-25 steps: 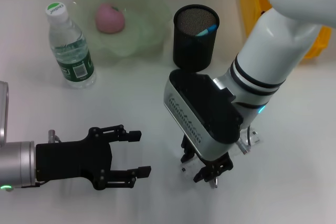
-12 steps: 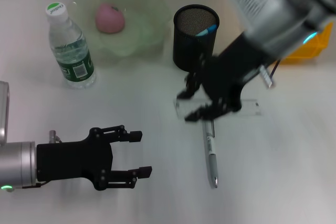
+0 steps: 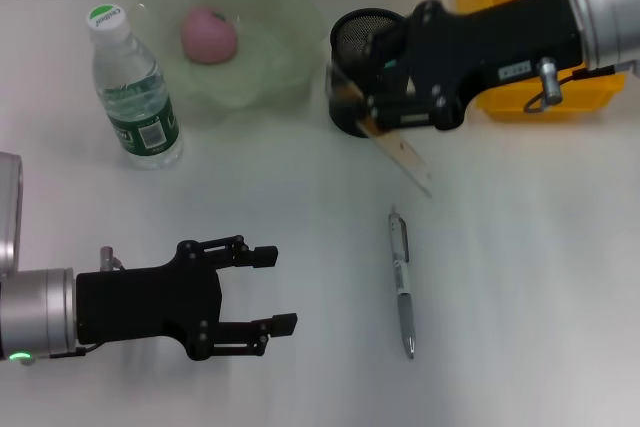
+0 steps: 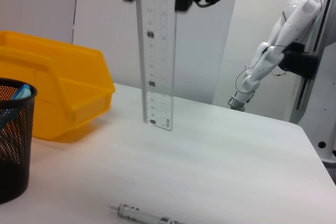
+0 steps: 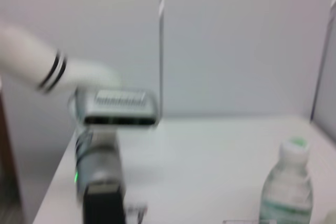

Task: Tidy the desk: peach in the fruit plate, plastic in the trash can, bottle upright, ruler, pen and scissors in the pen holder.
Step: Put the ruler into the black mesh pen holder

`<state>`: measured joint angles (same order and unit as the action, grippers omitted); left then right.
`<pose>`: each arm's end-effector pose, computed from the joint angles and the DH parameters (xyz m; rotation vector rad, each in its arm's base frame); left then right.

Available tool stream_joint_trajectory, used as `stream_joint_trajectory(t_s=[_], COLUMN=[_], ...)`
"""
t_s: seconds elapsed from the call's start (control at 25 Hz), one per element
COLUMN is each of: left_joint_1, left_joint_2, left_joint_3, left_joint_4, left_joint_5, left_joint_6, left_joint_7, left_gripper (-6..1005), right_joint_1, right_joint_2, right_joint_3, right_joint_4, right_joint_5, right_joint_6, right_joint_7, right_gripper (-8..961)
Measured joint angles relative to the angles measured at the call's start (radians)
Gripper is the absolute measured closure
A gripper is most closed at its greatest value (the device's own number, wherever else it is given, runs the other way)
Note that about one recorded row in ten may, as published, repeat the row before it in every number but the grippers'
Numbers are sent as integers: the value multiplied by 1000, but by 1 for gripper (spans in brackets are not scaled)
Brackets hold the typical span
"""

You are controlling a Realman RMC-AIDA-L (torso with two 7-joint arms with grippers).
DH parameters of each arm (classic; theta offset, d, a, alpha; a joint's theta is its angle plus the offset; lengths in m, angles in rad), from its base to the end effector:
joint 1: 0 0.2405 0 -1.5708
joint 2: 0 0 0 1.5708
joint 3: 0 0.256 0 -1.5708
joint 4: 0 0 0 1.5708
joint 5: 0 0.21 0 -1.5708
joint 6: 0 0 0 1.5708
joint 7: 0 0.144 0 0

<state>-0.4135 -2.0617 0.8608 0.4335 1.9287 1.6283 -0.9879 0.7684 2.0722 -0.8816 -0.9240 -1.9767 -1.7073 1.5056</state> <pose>-0.2914 0.2560 -0.0441 -2.8997 -0.4014 -0.7632 0.1319 0.3700 0.0178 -3.0214 0.0052 0.6157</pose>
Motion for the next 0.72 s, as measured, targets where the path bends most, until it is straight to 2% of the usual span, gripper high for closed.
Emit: stream_joint_trajectory(t_s=[0.08, 0.12, 0.16, 0.32, 0.52, 0.72], left_joint_1=[-1, -2, -2, -3, -4, -4], left_joint_2=[0, 0, 0, 0, 0, 0], left_joint_3=[-2, -8, -8, -28, -36, -37], left_joint_4=[0, 0, 0, 1, -1, 0], left_joint_5=[-1, -1, -1, -2, -2, -2], left_joint_6=[1, 1, 1, 9, 10, 10], left_joint_7=[0, 0, 0, 0, 0, 0], left_gripper=[202, 202, 202, 202, 202, 202], right_joint_1=[-23, -41, -41, -64, -67, -64], right_joint_2=[-2, -4, -4, -6, -6, 1], right_joint_3=[28, 53, 53, 80, 85, 85], right_joint_4=[60, 131, 131, 290, 419, 430], right_joint_5=[66, 127, 127, 205, 283, 289], right_joint_6=[17, 36, 36, 63, 71, 71], right_joint_7=[-55, -114, -114, -289, -402, -406], right_gripper=[575, 574, 574, 572, 570, 568])
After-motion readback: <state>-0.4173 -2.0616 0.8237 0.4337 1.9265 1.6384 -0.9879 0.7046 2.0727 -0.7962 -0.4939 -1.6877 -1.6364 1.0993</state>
